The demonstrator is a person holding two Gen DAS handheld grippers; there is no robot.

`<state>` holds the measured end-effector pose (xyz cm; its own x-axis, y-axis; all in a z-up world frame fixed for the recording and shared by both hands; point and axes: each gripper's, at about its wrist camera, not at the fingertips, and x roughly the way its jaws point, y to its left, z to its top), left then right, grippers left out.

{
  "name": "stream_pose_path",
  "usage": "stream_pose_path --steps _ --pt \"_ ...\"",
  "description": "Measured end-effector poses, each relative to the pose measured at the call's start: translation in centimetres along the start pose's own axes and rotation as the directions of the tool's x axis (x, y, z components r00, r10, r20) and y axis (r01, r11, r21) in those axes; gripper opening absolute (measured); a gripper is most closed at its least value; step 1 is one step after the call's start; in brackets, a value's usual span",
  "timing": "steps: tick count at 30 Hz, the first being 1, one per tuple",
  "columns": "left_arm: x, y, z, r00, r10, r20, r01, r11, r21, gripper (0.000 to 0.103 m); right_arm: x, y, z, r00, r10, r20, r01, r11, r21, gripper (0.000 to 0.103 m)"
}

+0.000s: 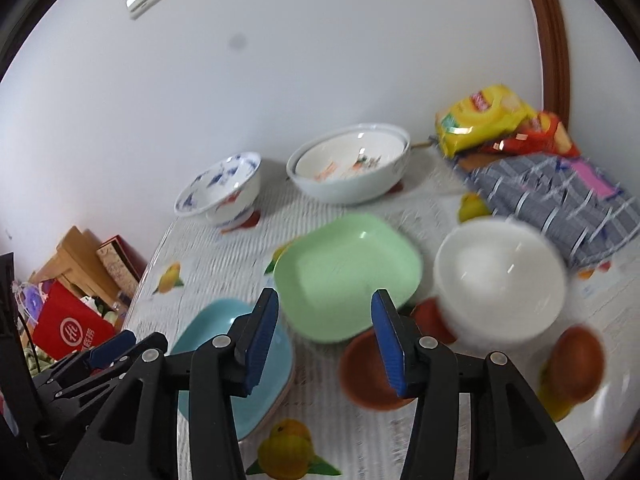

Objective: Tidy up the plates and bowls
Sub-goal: 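Move both grippers over to the green plate rim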

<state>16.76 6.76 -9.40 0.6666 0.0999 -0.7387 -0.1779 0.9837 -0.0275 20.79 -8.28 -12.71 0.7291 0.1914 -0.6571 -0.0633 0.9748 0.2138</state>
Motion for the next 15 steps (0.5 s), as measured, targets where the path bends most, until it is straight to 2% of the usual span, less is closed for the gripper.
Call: stream_pose_path --steps 3,6,8,12,15 --pt "-0.3 -1.0 1.5 0.999 -0.039 0.003 0.039 0.999 -0.006 0.047 -1.4 -0.6 2.5 0.999 -0.039 0.025 0.039 0.999 -0.021 0.052" --pt "-0.2 -2.3 2.1 0.996 -0.086 -0.007 0.086 0.996 -0.008 0.047 -2.3 -1.3 4.8 0.999 -0.031 0.034 0.033 0.997 -0.068 0.061" --pt "0.5 -3.2 2.2 0.994 -0.108 -0.035 0.107 0.994 -0.013 0.048 -2.6 -2.1 5.3 0.997 -0.059 0.046 0.062 0.996 -0.068 0.061" --pt "2.8 -4.7 1.6 0.989 -0.119 -0.089 0.118 0.993 -0.013 0.048 -1.6 -4.7 4.2 0.998 -0.044 0.044 0.045 0.999 -0.027 0.061" --pt "4.5 -5.5 1.3 0.987 -0.119 -0.107 0.118 0.993 -0.017 0.048 -0.1 -6.1 3.0 0.999 -0.046 0.005 0.046 0.999 -0.001 0.061"
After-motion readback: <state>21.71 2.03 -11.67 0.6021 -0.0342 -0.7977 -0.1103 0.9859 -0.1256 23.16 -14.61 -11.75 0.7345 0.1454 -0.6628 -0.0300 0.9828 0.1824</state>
